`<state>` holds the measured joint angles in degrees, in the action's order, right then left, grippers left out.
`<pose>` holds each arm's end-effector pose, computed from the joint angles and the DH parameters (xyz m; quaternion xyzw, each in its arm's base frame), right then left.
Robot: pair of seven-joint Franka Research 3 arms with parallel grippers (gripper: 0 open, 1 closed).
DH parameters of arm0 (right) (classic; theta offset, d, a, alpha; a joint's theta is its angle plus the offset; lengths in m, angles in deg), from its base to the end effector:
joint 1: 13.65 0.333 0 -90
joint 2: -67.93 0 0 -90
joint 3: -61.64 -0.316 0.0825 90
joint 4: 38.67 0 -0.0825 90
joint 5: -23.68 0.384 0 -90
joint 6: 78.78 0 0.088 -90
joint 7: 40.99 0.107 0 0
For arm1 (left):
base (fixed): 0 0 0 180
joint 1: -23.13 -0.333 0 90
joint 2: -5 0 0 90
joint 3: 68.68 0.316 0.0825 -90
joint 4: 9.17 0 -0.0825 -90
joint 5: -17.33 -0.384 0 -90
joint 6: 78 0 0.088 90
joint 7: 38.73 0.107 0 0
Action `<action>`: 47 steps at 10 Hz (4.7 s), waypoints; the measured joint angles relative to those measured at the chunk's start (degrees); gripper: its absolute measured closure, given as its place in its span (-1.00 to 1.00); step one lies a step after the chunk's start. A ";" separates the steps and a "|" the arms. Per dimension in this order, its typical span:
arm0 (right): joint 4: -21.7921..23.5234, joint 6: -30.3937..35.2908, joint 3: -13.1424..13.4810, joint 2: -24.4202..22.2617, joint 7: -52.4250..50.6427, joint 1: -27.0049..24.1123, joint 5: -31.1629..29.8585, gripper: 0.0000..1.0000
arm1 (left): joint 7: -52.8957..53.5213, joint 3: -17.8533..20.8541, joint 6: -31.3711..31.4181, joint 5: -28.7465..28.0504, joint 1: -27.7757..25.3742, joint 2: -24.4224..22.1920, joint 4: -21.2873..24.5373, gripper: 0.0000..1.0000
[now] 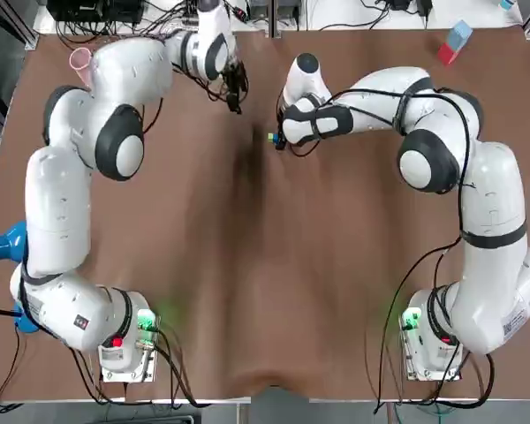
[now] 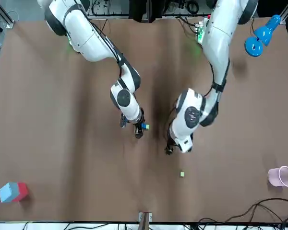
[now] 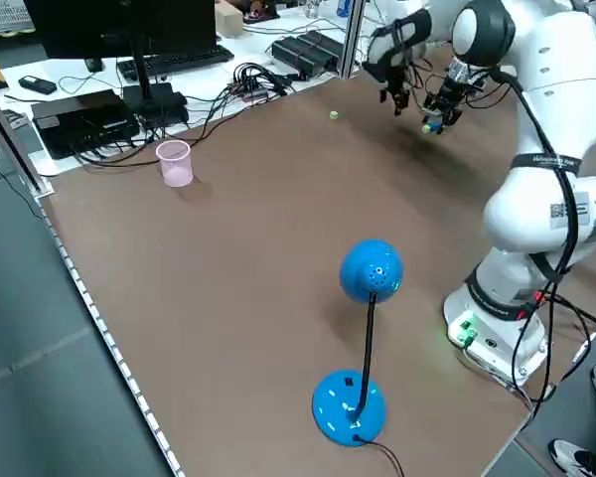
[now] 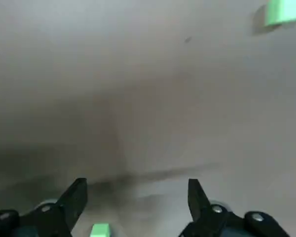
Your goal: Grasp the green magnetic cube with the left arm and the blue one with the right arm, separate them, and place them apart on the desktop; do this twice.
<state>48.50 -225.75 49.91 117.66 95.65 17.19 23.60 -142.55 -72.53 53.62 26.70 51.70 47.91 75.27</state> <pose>0.5509 0.4707 0.1699 -0.6452 0.7545 0.0730 0.0959 0.6165 -0.3852 0.2420 0.7710 0.6300 -0.0654 0.0664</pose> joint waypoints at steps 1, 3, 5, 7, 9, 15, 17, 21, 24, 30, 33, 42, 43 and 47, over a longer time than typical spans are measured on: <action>-0.07 -0.03 0.00 -0.05 0.01 -0.04 0.00 -0.35 | -2.73 -0.07 -0.07 0.00 2.01 -0.05 0.59 -0.55; -0.27 -0.03 -0.02 -0.19 0.03 -0.05 0.00 -0.15 | -7.37 -0.18 -0.26 0.00 5.52 -0.02 2.11 -0.50; -0.27 -0.03 -0.03 -0.37 0.03 -0.04 -0.04 0.53 | -9.12 -0.25 -0.27 0.00 8.02 0.03 4.60 -0.45; -0.27 -0.02 -0.03 -0.38 0.02 -0.04 -0.08 0.52 | -10.11 -0.25 -0.19 0.00 9.56 0.50 5.63 -0.38; -0.27 -0.02 -0.04 -0.38 0.02 -0.04 -0.62 0.52 | -10.48 -0.02 1.21 0.00 9.63 0.73 5.62 -0.37; -0.27 -0.02 -0.11 -0.38 0.02 -0.04 -1.76 0.52 | -11.35 0.78 10.45 0.00 9.44 1.01 5.44 -0.37; -0.27 -0.02 -0.11 -0.41 0.02 -0.04 -1.93 0.52 | -11.35 1.27 12.19 0.00 9.43 1.71 5.48 -0.37; -0.27 0.11 -0.19 -0.47 0.02 -0.20 -2.08 0.52 | -11.35 1.28 15.42 -0.57 9.93 3.04 5.51 -0.37; -0.27 0.15 -0.43 -0.55 0.02 -0.52 -2.08 0.52 | -11.35 1.27 15.53 -0.75 10.50 3.52 5.51 -0.37; -0.26 0.25 -0.52 -0.56 0.02 -0.58 -2.13 0.52 | -11.35 1.24 15.53 -0.78 10.62 3.60 5.52 0.13; -0.26 0.28 -0.58 -0.56 0.02 -0.60 -2.15 0.52 | -11.35 1.30 15.53 -0.78 10.57 3.60 5.52 0.43; -0.19 0.32 -0.69 -0.56 0.02 -0.62 -2.46 0.52 | -10.15 1.84 5.56 -1.51 8.77 0.50 4.97 0.54; -0.19 0.32 -0.76 -0.56 0.02 -0.62 -2.49 0.42 | -8.50 1.84 0.91 -1.53 7.37 -1.07 4.91 0.54; -0.29 1.93 -0.84 -2.06 0.02 -0.93 -2.69 -0.58 | -2.61 1.50 -12.12 -1.64 4.02 -13.24 14.37 0.54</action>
<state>48.21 -223.82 49.06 115.61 95.66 16.26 20.91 -145.16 -71.03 41.49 25.07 55.73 34.67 89.64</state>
